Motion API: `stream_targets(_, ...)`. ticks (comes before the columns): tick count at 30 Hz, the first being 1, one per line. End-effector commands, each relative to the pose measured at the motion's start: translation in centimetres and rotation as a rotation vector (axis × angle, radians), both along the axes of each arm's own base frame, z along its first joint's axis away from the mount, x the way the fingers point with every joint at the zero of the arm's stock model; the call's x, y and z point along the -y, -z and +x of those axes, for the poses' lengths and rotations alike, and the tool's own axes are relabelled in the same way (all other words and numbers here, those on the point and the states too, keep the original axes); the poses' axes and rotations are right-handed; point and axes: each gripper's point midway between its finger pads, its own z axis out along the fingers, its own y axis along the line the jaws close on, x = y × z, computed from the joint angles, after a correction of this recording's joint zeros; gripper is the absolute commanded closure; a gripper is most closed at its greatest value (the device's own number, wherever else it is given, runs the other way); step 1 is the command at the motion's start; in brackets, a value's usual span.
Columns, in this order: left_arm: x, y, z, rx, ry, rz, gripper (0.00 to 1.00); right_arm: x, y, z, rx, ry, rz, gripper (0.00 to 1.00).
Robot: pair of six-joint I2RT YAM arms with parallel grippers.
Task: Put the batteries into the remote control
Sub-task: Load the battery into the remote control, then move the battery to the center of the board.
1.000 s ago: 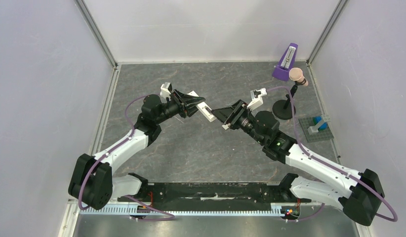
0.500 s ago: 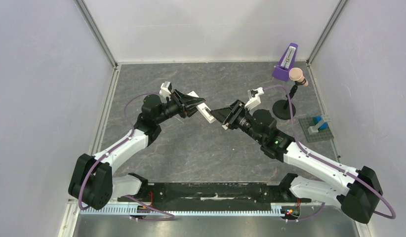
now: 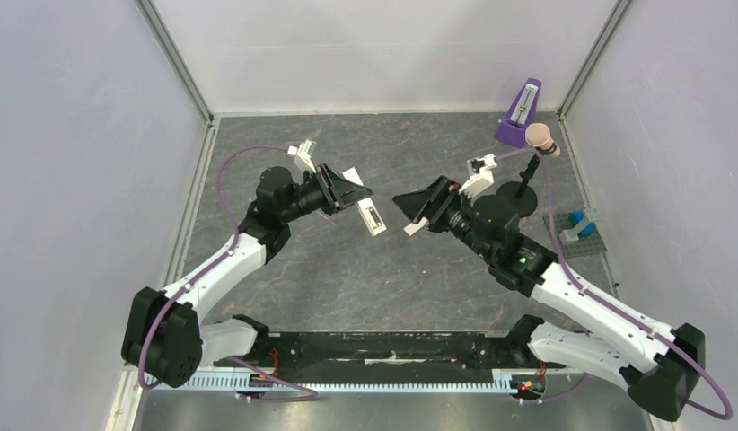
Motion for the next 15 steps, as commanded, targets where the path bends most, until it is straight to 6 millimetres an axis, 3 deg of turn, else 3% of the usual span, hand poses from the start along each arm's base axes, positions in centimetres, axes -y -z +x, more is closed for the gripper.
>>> stream_targets(1, -0.2, -1.1, 0.4, 0.217, 0.046, 0.113, 0.98, 5.0, 1.3, 1.5, -0.048, 0.199, -0.186, 0.26)
stream_targets(6, -0.5, -0.4, 1.4, 0.218, 0.031, 0.155, 0.98, 13.6, 9.3, 2.0, -0.298, 0.490, -0.503, 0.37)
stream_targets(15, -0.1, 0.4, 2.3, 0.183, 0.031, 0.149, 0.98, 26.9, 21.1, 0.0, -0.697, 0.797, -0.699, 0.33)
